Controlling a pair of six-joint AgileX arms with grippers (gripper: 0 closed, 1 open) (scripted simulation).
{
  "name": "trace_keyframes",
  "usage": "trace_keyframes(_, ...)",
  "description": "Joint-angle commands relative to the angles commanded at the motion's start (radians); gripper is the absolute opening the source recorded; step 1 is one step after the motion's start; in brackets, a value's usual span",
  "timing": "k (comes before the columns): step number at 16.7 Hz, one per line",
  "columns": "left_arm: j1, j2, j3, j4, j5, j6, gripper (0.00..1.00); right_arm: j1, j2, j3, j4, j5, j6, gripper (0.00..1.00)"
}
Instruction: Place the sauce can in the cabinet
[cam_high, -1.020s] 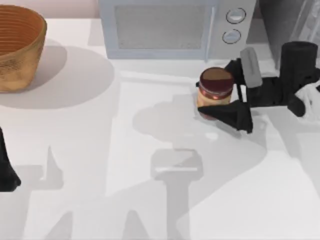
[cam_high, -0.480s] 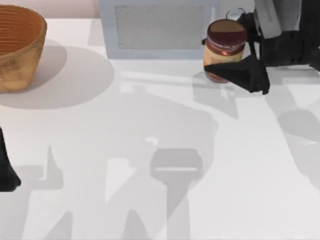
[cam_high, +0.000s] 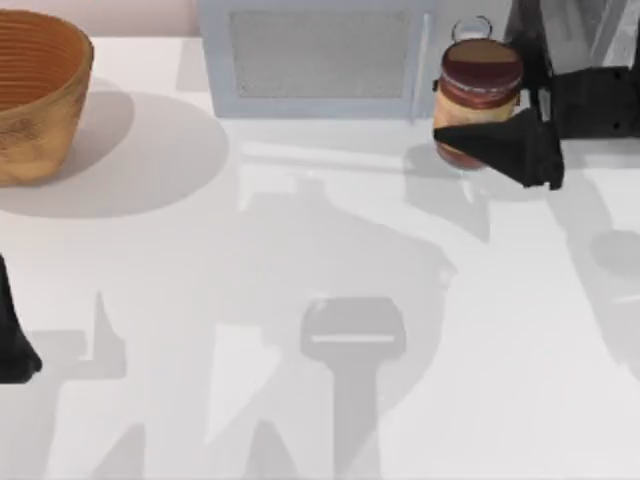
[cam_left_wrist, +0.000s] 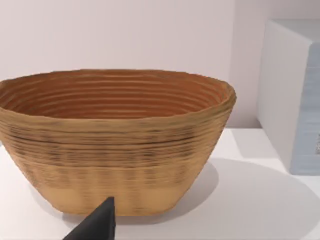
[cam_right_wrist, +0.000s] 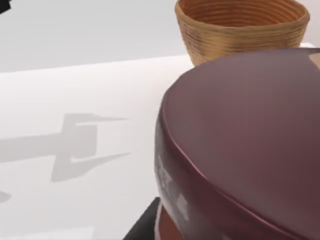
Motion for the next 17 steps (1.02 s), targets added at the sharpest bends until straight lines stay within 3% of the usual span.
trace_keyframes(14, 0.0, 0.0, 0.0, 0.0, 0.0, 0.0, 1.0, -0.091, -1.133, -0.583, -0.089, 0.59, 0.132, 0.0)
trace_keyframes(17, 0.0, 0.0, 0.0, 0.0, 0.0, 0.0, 1.0, -0.096, -1.359, -0.717, -0.13, 0.774, 0.174, 0.0)
